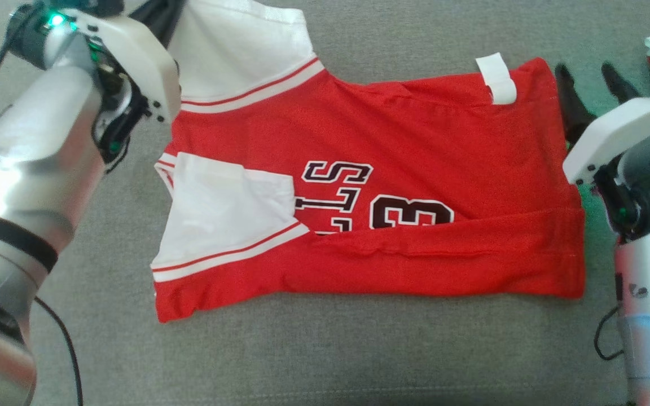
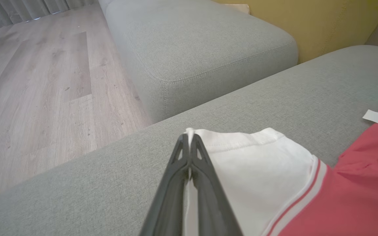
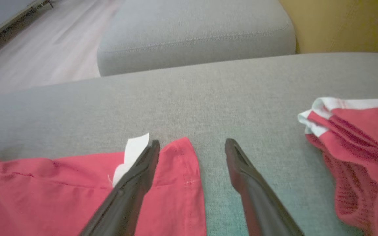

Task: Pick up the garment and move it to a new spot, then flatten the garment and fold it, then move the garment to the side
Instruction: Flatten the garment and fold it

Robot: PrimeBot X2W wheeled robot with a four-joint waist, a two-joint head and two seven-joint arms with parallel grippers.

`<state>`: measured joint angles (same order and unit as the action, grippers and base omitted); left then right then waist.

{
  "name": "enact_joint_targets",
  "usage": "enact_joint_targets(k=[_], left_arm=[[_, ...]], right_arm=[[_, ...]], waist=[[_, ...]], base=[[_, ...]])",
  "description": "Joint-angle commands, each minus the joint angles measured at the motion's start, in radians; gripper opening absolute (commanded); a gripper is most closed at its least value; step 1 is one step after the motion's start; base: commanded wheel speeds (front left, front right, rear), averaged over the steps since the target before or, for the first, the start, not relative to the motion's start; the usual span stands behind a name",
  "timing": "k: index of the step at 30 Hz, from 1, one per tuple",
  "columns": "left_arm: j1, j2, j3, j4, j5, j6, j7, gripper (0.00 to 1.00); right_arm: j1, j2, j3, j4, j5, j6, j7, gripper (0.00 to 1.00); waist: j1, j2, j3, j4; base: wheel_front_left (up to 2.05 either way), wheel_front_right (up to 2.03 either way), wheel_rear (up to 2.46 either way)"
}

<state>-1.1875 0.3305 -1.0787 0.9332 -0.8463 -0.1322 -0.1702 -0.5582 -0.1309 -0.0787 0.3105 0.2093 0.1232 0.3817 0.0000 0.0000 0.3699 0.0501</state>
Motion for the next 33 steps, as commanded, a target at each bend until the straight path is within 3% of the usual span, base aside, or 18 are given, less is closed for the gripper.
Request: enact_joint_targets(k=[1,20,21,22,33], left_arm=[[-0.032,0.033,0.021,-0.029,0.007,0.002,-0.012,0.0],[-0.022,0.047,-0.001,-0.127,0.005,0.018,0.006,0.0],[-0.021,0.048,-0.001,-0.127,0.004,0.019,0.006,0.0],[-0.021,0.048,-0.001,-0.126,0.003,0.02,0.007,0.0],[-0.033,0.07,0.022,-0.101,0.0,0.05,-0.034,0.0]], right_arm=[[-0.001,-0.017,0.024,-0.005,-0.005,0.008,0.018,1.0],[-0.159,-0.085,0.129,0.289,0.005,0.008,0.045,1.0],[-0.166,-0.088,0.136,0.3,0.009,0.008,0.045,0.37],[-0.173,-0.09,0.142,0.309,0.013,0.008,0.044,0.0],[-0.226,-0.099,0.149,0.316,0.121,0.008,0.015,0.0]], waist=[[0.0,0.0,-0.007,0.013],[0.0,0.0,0.025,0.037],[0.0,0.0,0.025,0.037],[0.0,0.0,0.024,0.037],[0.0,0.0,0.01,0.026]], base=[[0.0,0.0,0.0],[0.0,0.0,0.0],[0.0,0.0,0.0],[0.0,0.0,0.0],[0.0,0.0,0.0]])
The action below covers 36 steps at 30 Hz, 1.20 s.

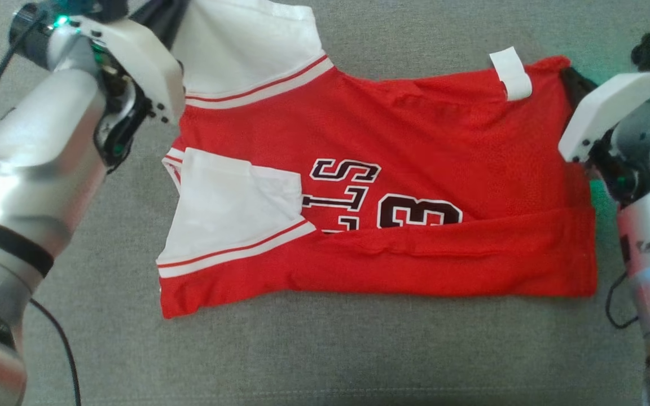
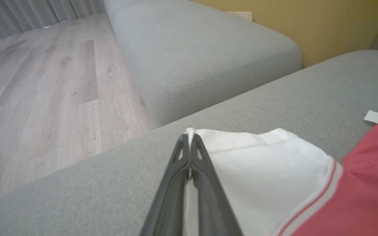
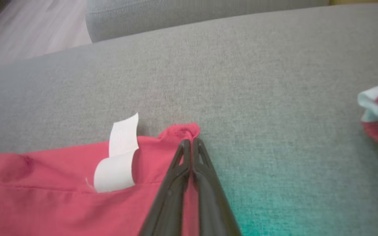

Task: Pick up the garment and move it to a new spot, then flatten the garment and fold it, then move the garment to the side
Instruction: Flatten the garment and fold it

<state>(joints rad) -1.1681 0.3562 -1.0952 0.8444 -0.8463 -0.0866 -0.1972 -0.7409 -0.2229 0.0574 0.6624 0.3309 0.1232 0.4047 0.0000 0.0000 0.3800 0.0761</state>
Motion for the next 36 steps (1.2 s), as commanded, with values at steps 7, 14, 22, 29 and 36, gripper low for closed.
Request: enact_joint_targets(k=[7,14,22,29,36], left_arm=[[-0.086,0.046,0.077,0.02,0.006,0.035,-0.048,0.0],[-0.116,0.032,0.133,0.027,0.038,0.072,-0.064,0.0],[-0.042,0.043,0.203,-0.064,0.11,0.062,-0.064,0.0],[0.112,0.121,0.208,-0.231,0.143,0.051,-0.064,0.0],[0.246,0.237,0.163,-0.422,0.141,0.084,0.03,0.0]], right_arm=[[-0.085,-0.014,0.003,-0.052,0.045,0.008,-0.026,0.0],[-0.127,0.003,-0.04,-0.047,0.064,0.008,-0.083,0.0],[-0.083,0.002,-0.036,-0.075,0.095,0.008,-0.126,0.0],[0.084,-0.047,-0.033,-0.193,0.171,0.008,-0.076,0.0],[0.253,-0.084,-0.062,-0.316,0.196,0.008,0.009,0.0]], waist=[[0.0,0.0,-0.002,-0.004],[0.0,0.0,0.001,-0.004],[0.0,0.0,-0.005,0.008],[0.0,0.0,-0.057,0.043],[0.0,0.0,-0.106,0.066]], base=[[0.0,0.0,0.0],[0.0,0.0,0.0],[0.0,0.0,0.0],[0.0,0.0,0.0],[0.0,0.0,0.0]])
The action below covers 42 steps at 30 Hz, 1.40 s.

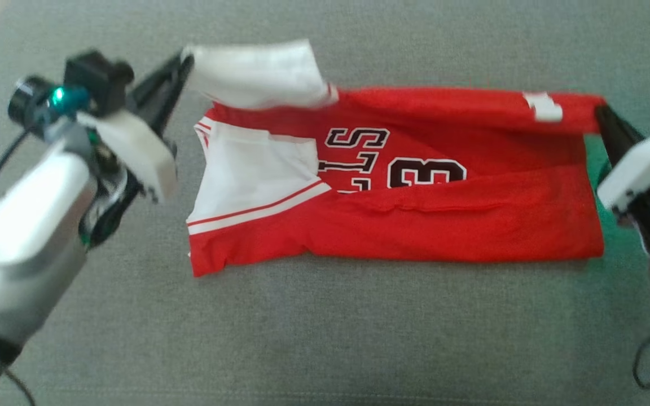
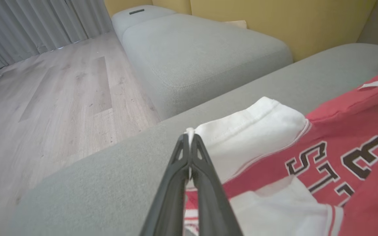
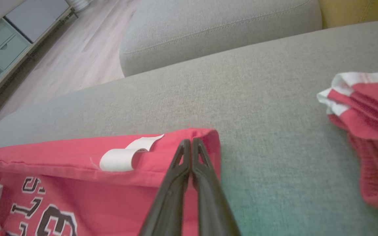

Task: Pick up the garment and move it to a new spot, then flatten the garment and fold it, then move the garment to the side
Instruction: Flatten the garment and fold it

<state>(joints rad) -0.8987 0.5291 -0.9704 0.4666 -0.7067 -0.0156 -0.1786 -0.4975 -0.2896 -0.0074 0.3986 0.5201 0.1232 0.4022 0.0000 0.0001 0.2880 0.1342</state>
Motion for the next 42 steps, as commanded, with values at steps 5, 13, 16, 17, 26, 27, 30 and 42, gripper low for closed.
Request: enact_joint_targets(k=[5,13,16,17,26,27,30,42], left_arm=[[0.045,0.136,0.01,-0.178,-0.003,0.034,0.084,0.0],[0.14,0.259,-0.046,-0.402,-0.029,0.051,0.236,0.0],[0.16,0.289,-0.055,-0.445,-0.04,0.059,0.27,0.0],[0.166,0.295,-0.057,-0.454,-0.046,0.062,0.28,0.0],[0.211,0.315,-0.095,-0.469,-0.068,0.068,0.34,0.0],[0.215,0.314,-0.099,-0.462,-0.065,0.069,0.34,0.0],[0.222,0.302,-0.108,-0.441,-0.057,0.074,0.331,0.04],[0.215,0.188,0.008,-0.35,-0.056,0.217,0.111,1.0]], right_arm=[[0.084,-0.031,-0.008,-0.116,0.008,0.008,0.084,0.0],[0.191,-0.045,-0.026,-0.243,0.013,0.008,0.228,0.0],[0.221,-0.045,-0.028,-0.28,0.015,0.008,0.275,0.0],[0.229,-0.042,-0.031,-0.292,0.017,0.008,0.289,0.0],[0.281,-0.027,-0.046,-0.356,0.014,0.008,0.38,0.0],[0.285,-0.022,-0.045,-0.357,0.018,0.008,0.389,0.0],[0.298,-0.006,-0.048,-0.354,0.028,0.008,0.417,0.0],[0.248,0.047,-0.091,-0.434,0.006,0.008,0.295,1.0]], waist=[[0.0,-0.0001,-0.035,0.014],[0.0,-0.0001,-0.071,0.013],[0.0,-0.0001,-0.08,0.008],[0.0,-0.0001,-0.082,0.006],[0.0,-0.0001,-0.092,-0.01],[0.0,-0.0001,-0.092,-0.012],[0.0,-0.0001,-0.093,-0.019],[0.0,-0.0001,-0.105,-0.034]], base=[[0.0,0.0,0.0],[0.0,0.0,0.0],[0.0,0.0,0.0],[0.0,0.0,0.0],[0.0,0.0,0.0],[0.0,0.0,0.0],[0.0,0.0,0.0],[0.0,0.0,0.0]])
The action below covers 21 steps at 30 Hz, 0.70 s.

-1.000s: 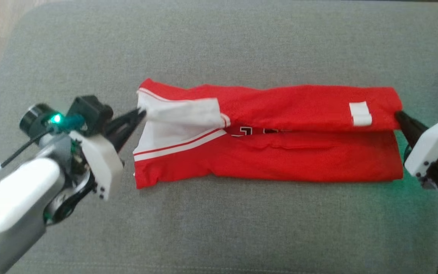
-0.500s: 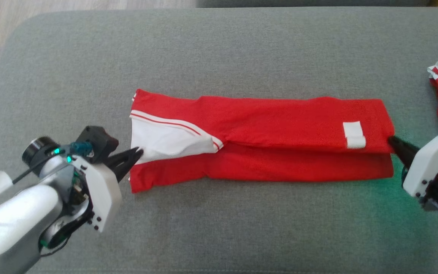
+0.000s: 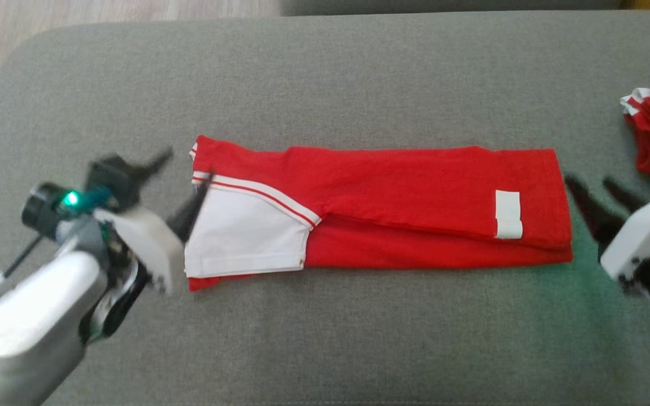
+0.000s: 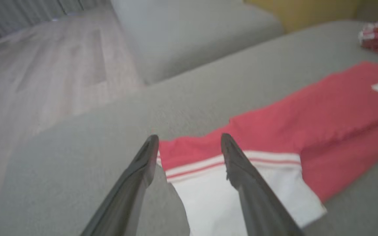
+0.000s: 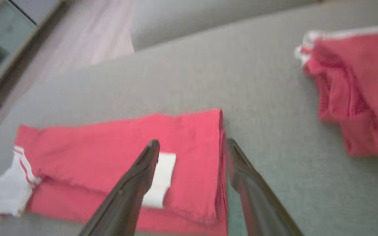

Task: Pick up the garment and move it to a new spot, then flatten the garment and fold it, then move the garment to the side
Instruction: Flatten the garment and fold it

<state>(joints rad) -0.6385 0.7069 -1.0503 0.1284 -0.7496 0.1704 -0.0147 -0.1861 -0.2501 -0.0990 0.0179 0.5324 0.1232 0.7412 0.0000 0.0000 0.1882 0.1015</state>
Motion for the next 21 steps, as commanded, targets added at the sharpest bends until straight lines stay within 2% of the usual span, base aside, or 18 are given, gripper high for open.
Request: enact_joint_targets(k=[1,4,5,8,11,15,21], left_arm=[[-0.043,-0.01,0.116,-0.007,-0.025,0.052,-0.098,1.0],[-0.023,-0.081,0.205,0.003,-0.069,0.109,-0.209,1.0],[-0.023,-0.081,0.205,0.003,-0.069,0.109,-0.209,1.0],[0.009,-0.158,0.308,-0.009,-0.08,0.143,-0.244,1.0],[0.073,-0.246,0.445,-0.061,0.003,0.159,-0.246,1.0],[0.209,-0.354,0.542,-0.086,0.129,0.116,-0.247,1.0],[0.366,-0.492,0.669,-0.101,0.289,0.03,-0.247,1.0]], right_arm=[[-0.073,0.017,-0.003,-0.061,-0.011,0.008,-0.08,1.0],[-0.096,0.051,-0.001,-0.084,-0.043,0.008,-0.216,1.0],[-0.096,0.051,-0.001,-0.084,-0.043,0.008,-0.216,1.0],[-0.103,0.095,0.018,-0.094,-0.083,0.008,-0.354,1.0],[-0.093,0.141,0.038,-0.078,-0.12,0.008,-0.481,1.0],[-0.058,0.181,0.08,-0.033,-0.156,0.008,-0.615,1.0],[-0.017,0.198,0.11,0.063,-0.206,0.008,-0.76,1.0]], waist=[[0.0,0.0,-0.008,-0.002],[0.0,0.0,-0.016,-0.006],[0.0,0.0,-0.016,-0.006],[0.0,0.0,-0.02,-0.012],[0.0,0.0,-0.021,-0.018],[0.0,0.0,-0.022,-0.028],[0.0,0.0,-0.024,-0.035]], base=[[0.0,0.0,0.0],[0.0,0.0,0.0],[0.0,0.0,0.0],[0.0,0.0,0.0],[0.0,0.0,0.0],[0.0,0.0,0.0],[0.0,0.0,0.0]])
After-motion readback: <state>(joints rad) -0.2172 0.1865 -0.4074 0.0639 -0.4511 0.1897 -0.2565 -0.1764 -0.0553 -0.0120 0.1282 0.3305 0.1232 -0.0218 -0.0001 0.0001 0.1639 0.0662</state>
